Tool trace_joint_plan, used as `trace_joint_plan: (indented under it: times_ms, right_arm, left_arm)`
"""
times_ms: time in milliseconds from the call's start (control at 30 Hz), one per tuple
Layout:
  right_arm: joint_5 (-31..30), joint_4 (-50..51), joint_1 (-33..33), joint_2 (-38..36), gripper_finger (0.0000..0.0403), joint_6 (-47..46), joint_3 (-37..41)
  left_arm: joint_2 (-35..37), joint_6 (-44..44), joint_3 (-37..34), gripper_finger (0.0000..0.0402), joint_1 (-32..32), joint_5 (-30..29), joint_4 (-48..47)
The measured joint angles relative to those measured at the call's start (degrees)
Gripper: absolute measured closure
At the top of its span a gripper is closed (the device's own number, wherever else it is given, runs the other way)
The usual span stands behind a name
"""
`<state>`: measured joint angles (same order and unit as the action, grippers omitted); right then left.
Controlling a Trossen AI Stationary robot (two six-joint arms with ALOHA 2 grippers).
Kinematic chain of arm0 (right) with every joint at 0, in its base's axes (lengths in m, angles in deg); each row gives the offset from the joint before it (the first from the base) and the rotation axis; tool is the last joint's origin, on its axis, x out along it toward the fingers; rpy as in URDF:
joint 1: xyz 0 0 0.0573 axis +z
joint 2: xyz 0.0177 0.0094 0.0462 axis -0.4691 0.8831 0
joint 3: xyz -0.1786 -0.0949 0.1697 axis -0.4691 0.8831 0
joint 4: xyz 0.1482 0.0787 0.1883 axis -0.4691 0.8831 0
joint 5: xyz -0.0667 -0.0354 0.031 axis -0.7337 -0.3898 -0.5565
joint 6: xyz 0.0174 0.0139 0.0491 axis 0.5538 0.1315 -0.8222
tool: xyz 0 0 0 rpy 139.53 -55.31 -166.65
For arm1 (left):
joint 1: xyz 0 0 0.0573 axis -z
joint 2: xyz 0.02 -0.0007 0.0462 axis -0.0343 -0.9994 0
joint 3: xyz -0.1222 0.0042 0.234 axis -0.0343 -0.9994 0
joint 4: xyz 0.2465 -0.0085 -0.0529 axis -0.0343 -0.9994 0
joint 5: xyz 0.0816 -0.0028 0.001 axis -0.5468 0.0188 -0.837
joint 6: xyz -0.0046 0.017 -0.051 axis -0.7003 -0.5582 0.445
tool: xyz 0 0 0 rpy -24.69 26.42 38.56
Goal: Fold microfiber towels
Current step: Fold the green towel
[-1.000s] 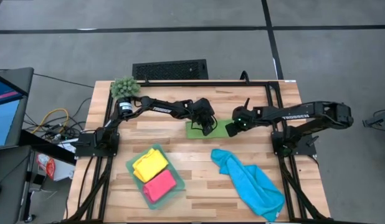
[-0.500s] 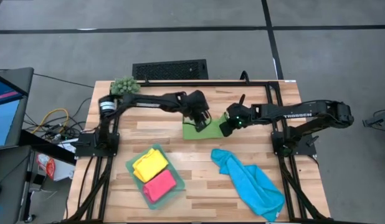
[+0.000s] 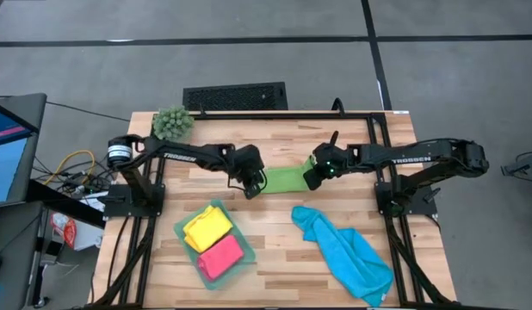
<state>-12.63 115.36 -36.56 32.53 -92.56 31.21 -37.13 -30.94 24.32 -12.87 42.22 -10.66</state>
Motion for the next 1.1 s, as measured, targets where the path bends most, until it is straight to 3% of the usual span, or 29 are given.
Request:
trace_joint_plan:
  times_ms: [267, 533, 733, 1100]
  right_arm:
    - [-0.04, -1.85, -0.07, 0.0, 0.0384, -0.02, 0.0]
    - [0.5, -6.7, -0.07, 1.45, 0.0386, 0.0, 0.02]
    - [4.03, -11.74, 0.0, 6.84, 0.0381, 0.02, -0.19]
    - [7.8, -13.63, 1.28, 17.22, 0.038, 5.37, -9.43]
  left_arm:
    - [0.0, 0.7, -6.45, 0.0402, 0.32, -5.17, 7.88]
    - [-3.85, 2.32, -7.36, 0.0402, -0.36, -3.86, 11.64]
    - [-6.23, 2.73, -6.89, 0.0401, -0.38, -2.04, 14.32]
    - [-6.52, 4.03, -7.04, 0.0402, -0.32, -2.59, 16.95]
